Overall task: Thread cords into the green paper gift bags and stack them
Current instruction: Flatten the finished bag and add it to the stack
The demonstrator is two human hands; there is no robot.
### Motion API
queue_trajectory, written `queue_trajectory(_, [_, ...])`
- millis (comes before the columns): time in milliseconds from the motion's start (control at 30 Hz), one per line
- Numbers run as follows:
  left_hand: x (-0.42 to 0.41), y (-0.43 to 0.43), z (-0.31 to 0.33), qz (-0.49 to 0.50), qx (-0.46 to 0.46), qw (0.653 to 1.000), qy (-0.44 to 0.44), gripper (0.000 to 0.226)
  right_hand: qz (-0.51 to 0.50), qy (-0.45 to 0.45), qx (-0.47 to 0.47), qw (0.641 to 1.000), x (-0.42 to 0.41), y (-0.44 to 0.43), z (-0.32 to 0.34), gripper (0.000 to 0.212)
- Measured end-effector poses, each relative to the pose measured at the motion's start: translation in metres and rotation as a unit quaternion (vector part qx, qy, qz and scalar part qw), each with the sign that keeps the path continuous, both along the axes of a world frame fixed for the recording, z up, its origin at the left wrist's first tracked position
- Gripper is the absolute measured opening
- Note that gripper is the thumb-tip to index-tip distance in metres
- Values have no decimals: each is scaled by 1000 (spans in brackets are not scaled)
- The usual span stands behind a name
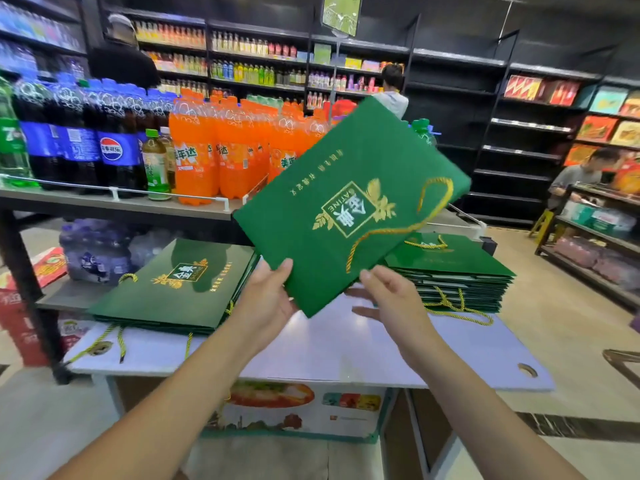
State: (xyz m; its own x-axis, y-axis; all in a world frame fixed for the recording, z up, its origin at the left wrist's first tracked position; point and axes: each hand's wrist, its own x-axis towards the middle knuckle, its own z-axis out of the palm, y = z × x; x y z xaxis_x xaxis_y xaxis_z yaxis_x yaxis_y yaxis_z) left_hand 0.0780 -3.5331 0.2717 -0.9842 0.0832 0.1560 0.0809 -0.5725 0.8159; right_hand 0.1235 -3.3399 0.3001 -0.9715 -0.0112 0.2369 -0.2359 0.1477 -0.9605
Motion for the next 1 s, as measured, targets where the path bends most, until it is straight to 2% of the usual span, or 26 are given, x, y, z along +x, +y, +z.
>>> queue_trajectory(67, [0, -23, 4, 24, -72, 997, -3, 34, 28, -20, 116, 993, 13, 20, -3, 25])
queue_trajectory(133, [2, -45, 5, 23, -157, 987, -25, 31, 36, -33, 177, 983, 29, 36, -4, 24])
queue_trajectory(233, [6, -65, -3, 7, -253, 965, -68, 27, 51, -60, 164, 983, 47, 50, 1, 25])
queue_trajectory(333, [7, -69, -16, 12, -302, 948, -96, 28, 92, -122, 154, 976, 54, 59, 2, 36])
queue_trajectory(467, [12, -69, -25, -19, -336, 934, -123, 21, -1, -45, 147, 988, 37, 58, -8, 42])
queue_trajectory(533, [15, -67, -30, -6, -340, 931, -132, 18, -36, -1, 141, 989, 25, 55, -14, 38])
queue_trajectory(633, [17, -67, -36, 14, -380, 915, -134, 19, -29, 33, 252, 967, 8, 47, -35, 17])
queue_trajectory(667, [17, -69, -38, 9, -417, 900, -127, 22, -12, 28, 314, 949, 2, 44, -44, 20])
queue_trajectory(700, [17, -70, -38, 8, -472, 875, -112, 26, 10, 26, 373, 928, -4, 41, -53, 33])
queue_trajectory(733, [16, -72, -37, 20, -556, 826, -85, 31, 28, 24, 422, 906, -10, 38, -60, 45])
queue_trajectory(767, [16, -72, -34, 47, -657, 751, -52, 40, 35, 27, 460, 887, -15, 35, -64, 52])
queue_trajectory(800, [15, -71, -34, 93, -749, 656, -15, 50, 37, 33, 486, 873, -21, 32, -67, 57])
queue_trajectory(833, [15, -66, -33, 145, -806, 574, 21, 57, 33, 37, 507, 861, -26, 30, -70, 60])
queue_trajectory(867, [15, -59, -33, 186, -822, 535, 58, 58, 29, 34, 525, 850, -32, 27, -73, 65])
queue_trajectory(900, [15, -50, -33, 204, -817, 530, 96, 56, 26, 22, 542, 840, -36, 25, -75, 74])
queue_trajectory(933, [13, -40, -35, 198, -805, 542, 137, 54, 24, 5, 556, 831, -40, 23, -77, 84])
queue_trajectory(1000, [4, -23, -42, 132, -805, 549, 183, 53, 29, -27, 580, 813, -45, 21, -82, 100])
